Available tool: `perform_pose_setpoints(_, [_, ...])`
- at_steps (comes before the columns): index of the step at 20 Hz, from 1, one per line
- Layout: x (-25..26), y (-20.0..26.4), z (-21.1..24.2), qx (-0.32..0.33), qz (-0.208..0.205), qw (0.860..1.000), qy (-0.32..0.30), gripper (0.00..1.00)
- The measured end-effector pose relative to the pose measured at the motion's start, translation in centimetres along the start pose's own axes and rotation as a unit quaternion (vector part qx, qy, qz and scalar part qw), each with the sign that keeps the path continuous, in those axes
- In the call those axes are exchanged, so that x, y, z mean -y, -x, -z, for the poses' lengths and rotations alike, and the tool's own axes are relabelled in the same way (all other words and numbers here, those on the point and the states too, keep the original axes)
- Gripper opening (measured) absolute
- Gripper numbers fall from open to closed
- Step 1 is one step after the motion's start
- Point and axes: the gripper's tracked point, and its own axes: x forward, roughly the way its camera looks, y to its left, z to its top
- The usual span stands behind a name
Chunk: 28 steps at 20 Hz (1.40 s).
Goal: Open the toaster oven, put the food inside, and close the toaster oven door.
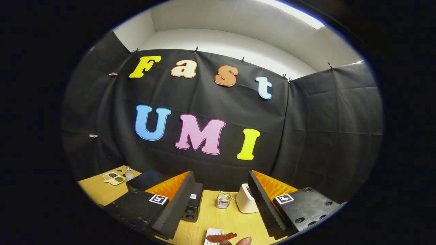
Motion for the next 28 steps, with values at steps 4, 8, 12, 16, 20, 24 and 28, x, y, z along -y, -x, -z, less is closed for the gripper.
perform_pose_setpoints(4, [-0.5, 0.8, 0.4, 0.001, -0.004, 1.000, 0.005, 0.97])
perform_pose_setpoints(8, [-2.3, 0.6, 2.4, -0.013, -0.021, 1.000, -0.004, 0.97])
perform_pose_setpoints(12, [-5.5, 0.7, 5.6, -0.035, -0.045, 0.998, -0.019, 0.97])
perform_pose_setpoints(16, [-10.9, 0.0, 8.6, -0.051, -0.073, 0.995, -0.039, 0.97])
perform_pose_setpoints(20, [-17.0, -1.7, 12.3, -0.082, -0.087, 0.990, -0.070, 0.98])
perform_pose_setpoints(24, [-22.0, -4.5, 15.7, -0.118, -0.082, 0.986, -0.088, 0.98])
perform_pose_setpoints(28, [-25.5, -7.2, 19.5, -0.162, -0.069, 0.979, -0.100, 0.98])
